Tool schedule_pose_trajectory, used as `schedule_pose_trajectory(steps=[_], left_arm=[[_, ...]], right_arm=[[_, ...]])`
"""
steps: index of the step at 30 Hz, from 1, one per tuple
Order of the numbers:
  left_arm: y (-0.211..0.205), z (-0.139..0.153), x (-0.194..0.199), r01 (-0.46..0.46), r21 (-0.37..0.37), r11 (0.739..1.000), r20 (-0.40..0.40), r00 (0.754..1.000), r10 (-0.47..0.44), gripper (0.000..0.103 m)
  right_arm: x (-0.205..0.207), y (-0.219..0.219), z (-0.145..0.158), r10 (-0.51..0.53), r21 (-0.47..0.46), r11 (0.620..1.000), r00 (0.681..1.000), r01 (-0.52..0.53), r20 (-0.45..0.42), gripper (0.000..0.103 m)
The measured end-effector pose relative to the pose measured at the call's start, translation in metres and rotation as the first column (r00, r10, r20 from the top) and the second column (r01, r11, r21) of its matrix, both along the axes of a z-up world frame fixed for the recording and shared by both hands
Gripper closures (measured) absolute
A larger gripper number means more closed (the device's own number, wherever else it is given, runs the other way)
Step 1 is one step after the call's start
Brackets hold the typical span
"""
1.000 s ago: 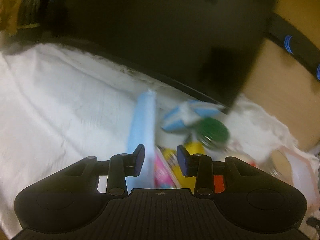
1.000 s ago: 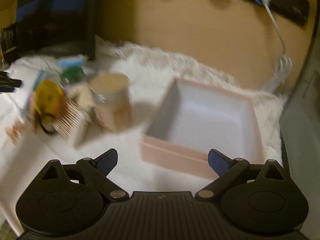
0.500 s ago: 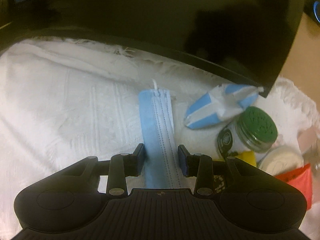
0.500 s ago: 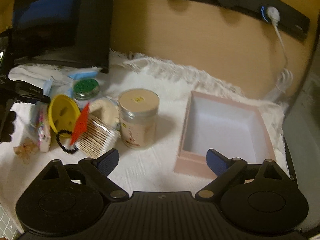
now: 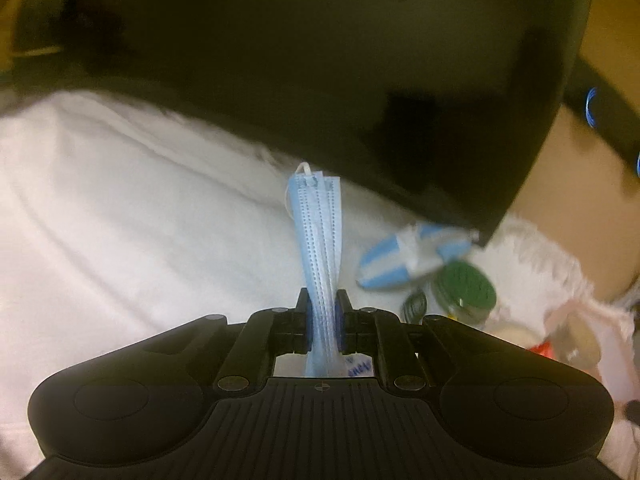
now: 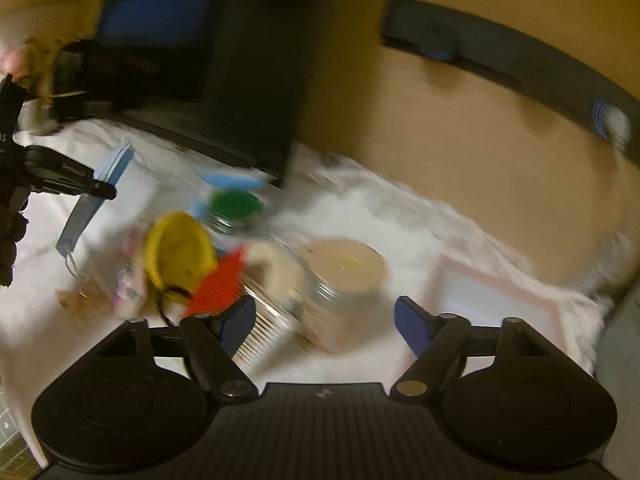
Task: Organize soft objects
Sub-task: 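Lift the mask with the left tool while the right tool grasps a small clear clip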
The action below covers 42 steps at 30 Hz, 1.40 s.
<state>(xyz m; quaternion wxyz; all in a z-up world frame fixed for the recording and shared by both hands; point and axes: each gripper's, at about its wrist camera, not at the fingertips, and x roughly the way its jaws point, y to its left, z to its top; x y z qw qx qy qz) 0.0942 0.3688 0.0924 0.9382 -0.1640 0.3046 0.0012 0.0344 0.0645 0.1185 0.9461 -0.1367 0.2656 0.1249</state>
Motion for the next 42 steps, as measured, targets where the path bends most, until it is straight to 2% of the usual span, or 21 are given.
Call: schedule_pose_trajectory(steps=[3, 6, 12, 17, 18, 21, 23, 24, 25, 28, 31, 34, 37, 39, 41, 42], left_arm=[[0.015, 0.016, -0.022, -0.041, -0.02, 0.999, 0.034, 0.999, 0.042, 0.09], [0.031, 0.023, -0.04, -0.072, -0.056, 0.996, 0.033, 0.997, 0.074, 0.09], [0.056, 0.025, -0.073, -0.138, -0.115, 0.984, 0.015, 0.99, 0.141, 0.09], [0.068, 0.02, -0.093, -0.186, -0.135, 0.973, -0.016, 0.983, 0.185, 0.089], [0.07, 0.019, -0.096, -0.192, -0.141, 0.971, -0.02, 0.981, 0.191, 0.089], [0.076, 0.011, -0.105, -0.211, -0.156, 0.965, -0.044, 0.977, 0.207, 0.089], [0.079, 0.004, -0.11, -0.223, -0.17, 0.96, -0.065, 0.974, 0.215, 0.089], [0.08, 0.001, -0.111, -0.226, -0.178, 0.958, -0.072, 0.974, 0.217, 0.089], [0.081, -0.003, -0.112, -0.229, -0.187, 0.955, -0.079, 0.973, 0.217, 0.089], [0.081, -0.013, -0.115, -0.227, -0.217, 0.949, -0.092, 0.973, 0.212, 0.089], [0.078, -0.021, -0.112, -0.212, -0.234, 0.949, -0.104, 0.976, 0.192, 0.089], [0.07, -0.026, -0.103, -0.195, -0.244, 0.95, -0.109, 0.979, 0.173, 0.089], [0.064, -0.024, -0.098, -0.17, -0.254, 0.952, -0.099, 0.984, 0.149, 0.089], [0.062, -0.021, -0.097, -0.156, -0.257, 0.954, -0.088, 0.987, 0.137, 0.089], [0.06, -0.019, -0.096, -0.147, -0.254, 0.956, -0.079, 0.988, 0.131, 0.089], [0.059, -0.018, -0.096, -0.144, -0.249, 0.958, -0.077, 0.989, 0.128, 0.089]], right_arm=[[0.011, 0.031, -0.007, 0.123, 0.02, 0.992, 0.991, -0.122, -0.057, 0.05], [0.021, 0.064, -0.022, 0.245, 0.059, 0.969, 0.961, -0.239, -0.13, 0.062], [0.031, 0.133, -0.057, 0.44, 0.104, 0.898, 0.873, -0.427, -0.211, 0.062], [0.039, 0.178, -0.087, 0.478, 0.078, 0.876, 0.835, -0.476, -0.273, 0.061], [0.039, 0.184, -0.092, 0.482, 0.073, 0.873, 0.83, -0.483, -0.281, 0.058], [0.04, 0.192, -0.101, 0.471, 0.056, 0.88, 0.847, -0.473, -0.248, 0.044], [0.045, 0.186, -0.102, 0.462, 0.091, 0.886, 0.852, -0.454, -0.245, 0.044], [0.047, 0.183, -0.1, 0.459, 0.114, 0.888, 0.85, -0.445, -0.259, 0.051], [0.048, 0.179, -0.099, 0.456, 0.127, 0.89, 0.85, -0.438, -0.264, 0.067], [0.049, 0.166, -0.089, 0.453, 0.137, 0.892, 0.857, -0.432, -0.247, 0.082], [0.046, 0.158, -0.079, 0.451, 0.152, 0.892, 0.86, -0.426, -0.24, 0.093], [0.043, 0.152, -0.069, 0.451, 0.161, 0.892, 0.864, -0.423, -0.226, 0.096], [0.039, 0.146, -0.061, 0.456, 0.174, 0.888, 0.861, -0.425, -0.225, 0.097], [0.039, 0.143, -0.061, 0.467, 0.182, 0.883, 0.846, -0.432, -0.258, 0.096], [0.039, 0.141, -0.064, 0.448, 0.193, 0.893, 0.846, -0.407, -0.288, 0.09], [0.04, 0.143, -0.068, 0.431, 0.204, 0.901, 0.848, -0.383, -0.308, 0.078]])
